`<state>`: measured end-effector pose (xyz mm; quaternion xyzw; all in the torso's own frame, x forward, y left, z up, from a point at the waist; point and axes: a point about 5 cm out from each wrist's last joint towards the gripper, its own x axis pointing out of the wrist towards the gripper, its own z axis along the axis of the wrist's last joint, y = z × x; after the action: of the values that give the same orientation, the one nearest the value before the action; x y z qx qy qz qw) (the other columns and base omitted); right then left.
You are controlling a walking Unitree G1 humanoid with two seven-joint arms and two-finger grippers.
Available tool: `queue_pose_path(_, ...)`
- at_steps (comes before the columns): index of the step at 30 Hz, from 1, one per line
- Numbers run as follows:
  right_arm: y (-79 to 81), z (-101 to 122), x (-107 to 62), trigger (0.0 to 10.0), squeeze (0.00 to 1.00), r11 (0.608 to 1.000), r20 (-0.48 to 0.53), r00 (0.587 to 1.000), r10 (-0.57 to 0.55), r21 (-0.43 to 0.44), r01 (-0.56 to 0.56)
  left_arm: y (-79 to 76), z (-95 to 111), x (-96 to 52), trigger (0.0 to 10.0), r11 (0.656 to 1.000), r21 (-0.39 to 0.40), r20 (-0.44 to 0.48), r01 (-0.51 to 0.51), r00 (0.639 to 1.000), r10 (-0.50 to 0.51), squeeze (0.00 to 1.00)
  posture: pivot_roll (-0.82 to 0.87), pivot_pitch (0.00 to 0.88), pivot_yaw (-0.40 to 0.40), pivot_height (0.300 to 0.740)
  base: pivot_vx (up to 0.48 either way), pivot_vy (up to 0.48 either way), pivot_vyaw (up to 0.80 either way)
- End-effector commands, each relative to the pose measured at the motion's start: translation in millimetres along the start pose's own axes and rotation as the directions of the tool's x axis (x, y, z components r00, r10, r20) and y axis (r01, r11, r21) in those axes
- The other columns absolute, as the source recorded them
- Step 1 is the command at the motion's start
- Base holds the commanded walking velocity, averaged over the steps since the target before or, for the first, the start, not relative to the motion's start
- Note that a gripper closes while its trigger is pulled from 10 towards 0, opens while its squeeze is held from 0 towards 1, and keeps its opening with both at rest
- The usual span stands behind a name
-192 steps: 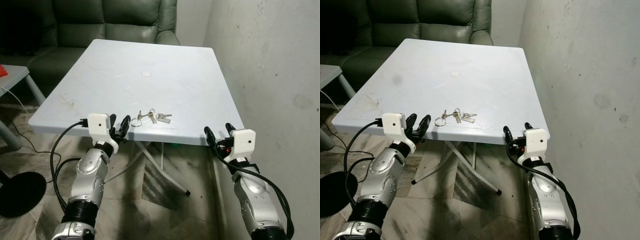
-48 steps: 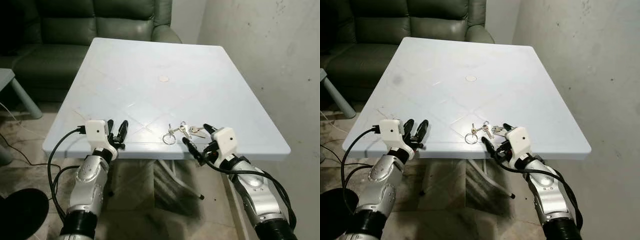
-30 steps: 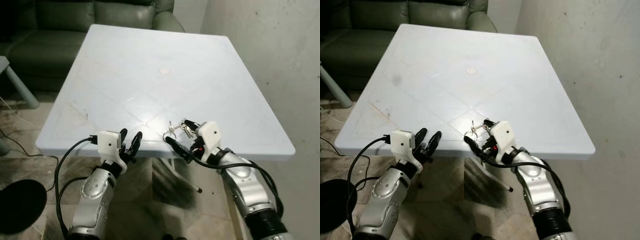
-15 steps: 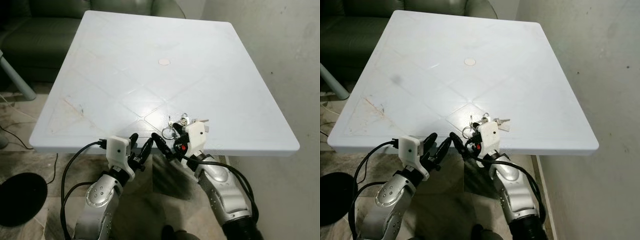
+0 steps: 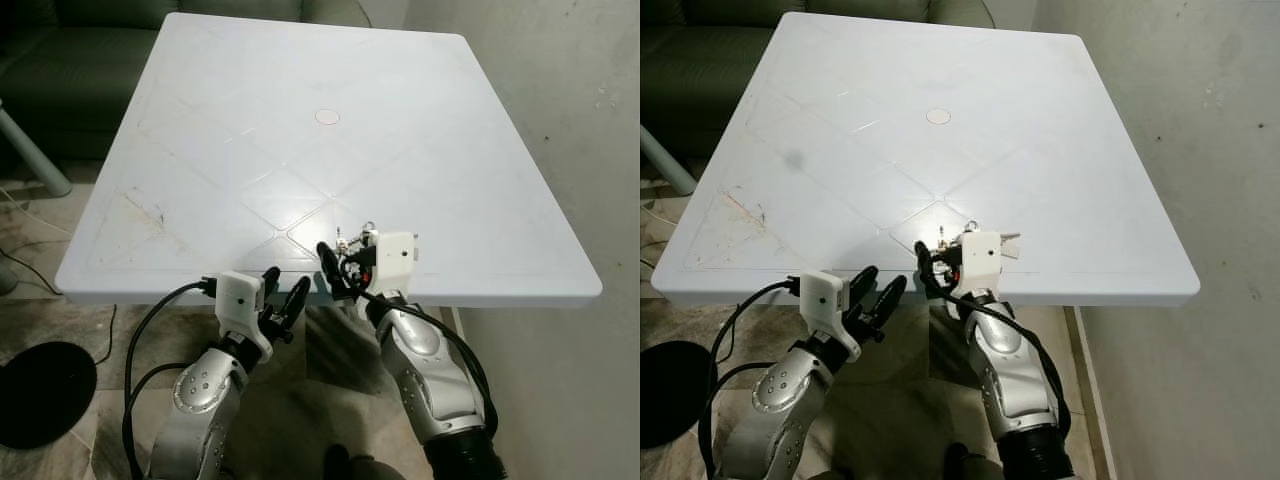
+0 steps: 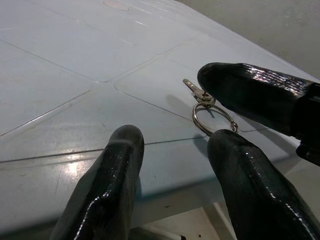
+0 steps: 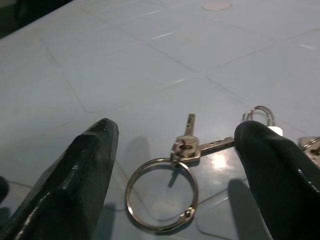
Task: Hang keys on a hook
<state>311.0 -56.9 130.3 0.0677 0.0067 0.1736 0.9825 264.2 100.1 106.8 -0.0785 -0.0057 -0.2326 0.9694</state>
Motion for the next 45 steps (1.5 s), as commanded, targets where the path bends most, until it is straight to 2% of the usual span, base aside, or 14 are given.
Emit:
queue_pose_path(1,7.4,0,-1.2,0.2,0.00,1.000,0.005,1.000,-0.015,0.007,0.015,-1.2,3,-0.3,10.0,1.000,-0.004,0.005,0.001,1.000,-0.001,0.00,0.07,0.210,-0.078,0.740,0.000,0.000,0.00)
queue_pose_path(3,8.4,1,-1.9,0.2,0.00,1.000,0.015,1.000,-0.016,-0.001,0.016,-1.1,3,-0.3,10.0,1.000,-0.011,0.007,0.000,1.000,0.000,0.00,0.08,0.206,-0.081,0.740,0.000,0.000,0.00)
queue_pose_path(5,10.4,0,-2.3,4.0,0.00,1.000,0.011,1.000,-0.006,-0.001,0.006,-1.0,3,-0.3,10.0,1.000,-0.011,0.006,-0.001,1.000,0.001,0.00,0.08,0.205,-0.081,0.740,0.000,0.000,0.00)
queue_pose_path(6,12.2,1,-3.0,4.0,0.00,1.000,0.018,1.000,0.004,-0.002,-0.004,-0.7,3,-0.4,10.0,1.000,-0.013,0.007,-0.002,1.000,0.002,0.00,0.08,0.205,-0.081,0.740,0.000,0.000,0.00)
queue_pose_path(10,13.2,-2,-3.1,6.1,0.00,1.000,-0.004,1.000,-0.020,-0.019,0.020,-0.6,4,-0.2,10.0,1.000,-0.012,0.008,-0.004,1.000,0.004,0.00,0.08,0.206,-0.082,0.740,0.000,0.000,0.00)
queue_pose_path(11,14.4,-2,-3.2,8.0,0.00,1.000,-0.006,1.000,-0.017,-0.012,0.017,-0.4,4,-0.3,10.0,1.000,-0.012,0.008,-0.005,1.000,0.005,0.00,0.08,0.206,-0.082,0.740,0.000,0.000,0.00)
queue_pose_path(12,15.2,-2,-3.3,8.0,0.00,1.000,-0.008,1.000,-0.015,-0.008,0.015,-0.2,4,-0.3,10.0,1.000,-0.012,0.008,-0.006,1.000,0.006,0.00,0.08,0.206,-0.082,0.740,0.000,0.000,0.00)
queue_pose_path(13,17.7,-4,-2.6,10.0,0.00,1.000,-0.028,1.000,0.002,0.004,-0.002,-0.1,4,0.0,10.0,1.000,-0.016,0.008,-0.005,1.000,0.005,0.00,0.08,0.209,-0.081,0.740,0.000,0.000,0.00)
queue_pose_path(38,41.0,-21,3.4,10.0,0.00,0.995,-0.116,0.990,-0.078,-0.067,0.071,-0.6,4,-2.6,10.0,0.999,-0.033,0.006,-0.011,1.000,0.011,0.00,0.09,0.222,-0.079,0.740,0.000,0.000,0.00)
queue_pose_path(40,41.3,-22,3.3,9.8,0.00,0.995,-0.115,0.990,-0.080,-0.070,0.073,-0.6,4,-2.7,10.0,0.999,-0.033,0.006,-0.011,1.000,0.011,0.00,0.09,0.222,-0.080,0.740,0.000,0.000,0.00)
queue_pose_path(41,42.2,-22,3.1,6.9,0.00,0.994,-0.114,0.990,-0.083,-0.075,0.074,-0.5,4,-2.8,10.0,0.999,-0.032,0.005,-0.011,1.000,0.011,0.00,0.09,0.222,-0.080,0.740,0.000,0.000,0.00)
queue_pose_path(42,42.8,-23,2.9,5.4,0.00,0.994,-0.116,0.990,-0.084,-0.076,0.075,-0.5,4,-2.8,10.0,0.999,-0.032,0.005,-0.010,1.000,0.010,0.00,0.09,0.225,-0.080,0.740,0.000,0.000,0.00)
queue_pose_path(43,43.2,-24,2.8,5.4,0.00,0.994,-0.118,0.989,-0.085,-0.077,0.076,-0.5,4,-2.9,10.0,0.999,-0.033,0.006,-0.010,1.000,0.010,0.00,0.09,0.225,-0.080,0.740,0.000,0.000,0.00)
queue_pose_path(45,44.3,-25,2.4,7.1,0.00,0.993,-0.127,0.988,-0.089,-0.088,0.078,-0.1,4,-2.9,10.0,0.999,-0.029,0.004,-0.012,1.000,0.012,0.00,0.09,0.225,-0.080,0.740,0.000,0.000,0.00)
